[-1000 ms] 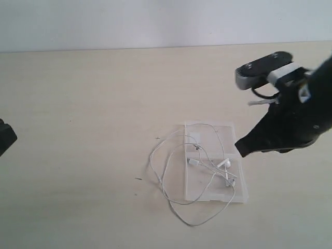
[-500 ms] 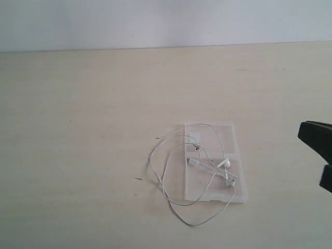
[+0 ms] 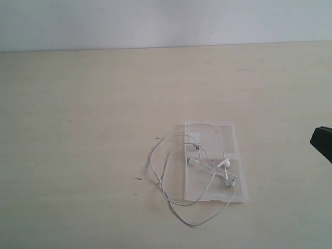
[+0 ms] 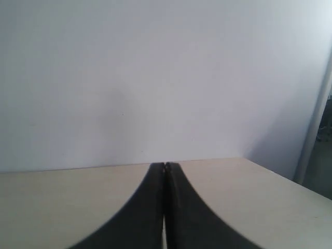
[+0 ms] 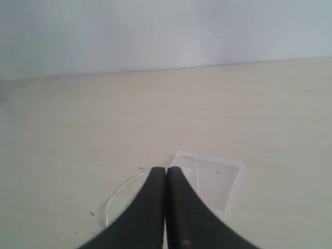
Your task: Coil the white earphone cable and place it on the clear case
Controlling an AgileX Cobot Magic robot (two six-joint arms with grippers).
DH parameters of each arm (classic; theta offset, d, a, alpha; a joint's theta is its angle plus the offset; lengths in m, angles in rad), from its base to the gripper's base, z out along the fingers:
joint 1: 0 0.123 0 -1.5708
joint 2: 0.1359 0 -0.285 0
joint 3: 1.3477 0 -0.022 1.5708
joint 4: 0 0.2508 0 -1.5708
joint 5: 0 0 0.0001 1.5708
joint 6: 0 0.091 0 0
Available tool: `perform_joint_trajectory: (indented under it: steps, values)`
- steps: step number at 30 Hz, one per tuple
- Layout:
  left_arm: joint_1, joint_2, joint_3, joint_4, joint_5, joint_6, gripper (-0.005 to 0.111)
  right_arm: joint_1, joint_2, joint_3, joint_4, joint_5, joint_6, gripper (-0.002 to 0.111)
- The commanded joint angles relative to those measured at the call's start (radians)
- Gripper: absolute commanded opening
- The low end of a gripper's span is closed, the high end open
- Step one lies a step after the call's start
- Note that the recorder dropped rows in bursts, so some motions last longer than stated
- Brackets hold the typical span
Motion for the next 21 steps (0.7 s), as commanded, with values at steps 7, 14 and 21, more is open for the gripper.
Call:
perform_joint_trajectory:
  steps: [7,14,21]
  values:
    - [0.001,-0.006,0.003,0.000,0.017,0.000,0.000,0.002,-0.008,0.005,0.175,-0.001,0.023,0.000]
    - [0.001,-0.006,0.003,0.000,0.017,0.000,0.000,0.002,-0.008,0.005,0.177,-0.001,0.023,0.000]
    - [0.001,-0.006,0.003,0.000,0.017,0.000,0.000,0.002,-0.008,0.005,0.177,-0.001,0.023,0.000]
